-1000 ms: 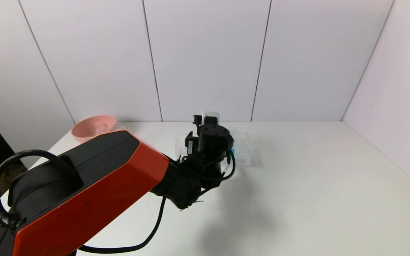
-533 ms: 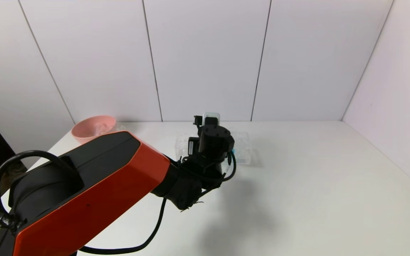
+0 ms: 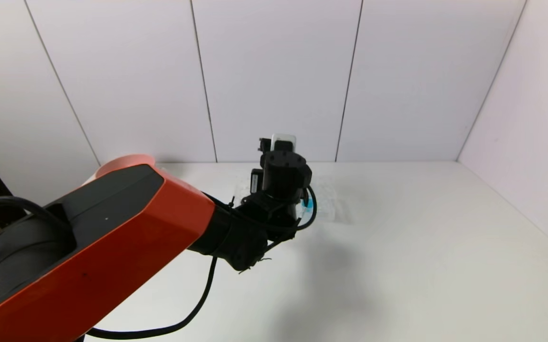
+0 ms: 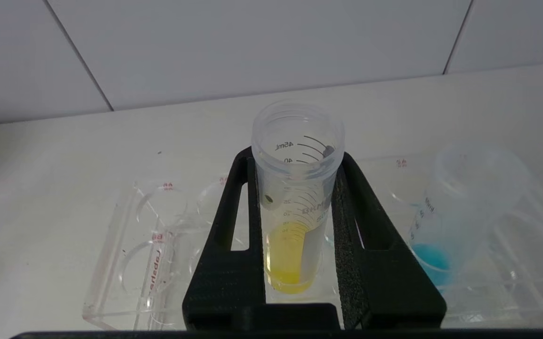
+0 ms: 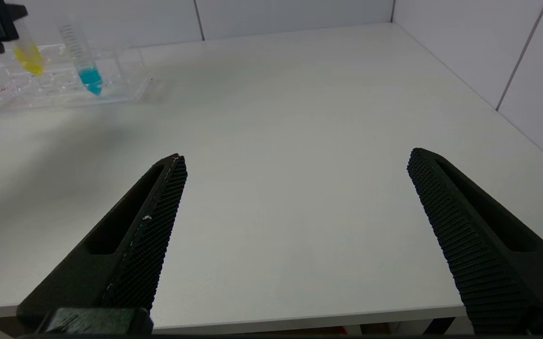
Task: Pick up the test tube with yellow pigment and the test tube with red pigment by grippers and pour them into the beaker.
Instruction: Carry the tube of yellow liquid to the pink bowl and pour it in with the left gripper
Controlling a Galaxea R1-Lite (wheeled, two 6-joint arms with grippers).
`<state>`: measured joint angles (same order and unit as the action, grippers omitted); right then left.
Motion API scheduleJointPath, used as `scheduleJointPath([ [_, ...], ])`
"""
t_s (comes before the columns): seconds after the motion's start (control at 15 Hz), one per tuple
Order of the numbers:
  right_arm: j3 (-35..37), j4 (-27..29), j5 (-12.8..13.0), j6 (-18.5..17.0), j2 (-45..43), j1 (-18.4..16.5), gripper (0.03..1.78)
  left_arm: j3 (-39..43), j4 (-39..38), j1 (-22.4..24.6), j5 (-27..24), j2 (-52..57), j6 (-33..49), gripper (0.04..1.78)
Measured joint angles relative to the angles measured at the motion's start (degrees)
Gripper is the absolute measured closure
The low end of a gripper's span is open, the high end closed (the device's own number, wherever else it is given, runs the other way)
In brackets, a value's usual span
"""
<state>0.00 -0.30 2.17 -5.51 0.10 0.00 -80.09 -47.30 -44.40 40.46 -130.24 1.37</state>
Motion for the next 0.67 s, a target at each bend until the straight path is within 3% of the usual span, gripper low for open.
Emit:
scheduleJointPath([
  [0.47, 0.0, 0.0, 0.0, 0.0, 0.0, 0.0, 0.1, -0.7, 2.7, 0.0, -0.8, 5.9, -1.3, 1.39],
  [0.67, 0.0, 0.0, 0.0, 0.0, 0.0, 0.0, 0.1, 4.7, 5.0, 0.7, -6.6, 10.9, -1.1, 1.39],
])
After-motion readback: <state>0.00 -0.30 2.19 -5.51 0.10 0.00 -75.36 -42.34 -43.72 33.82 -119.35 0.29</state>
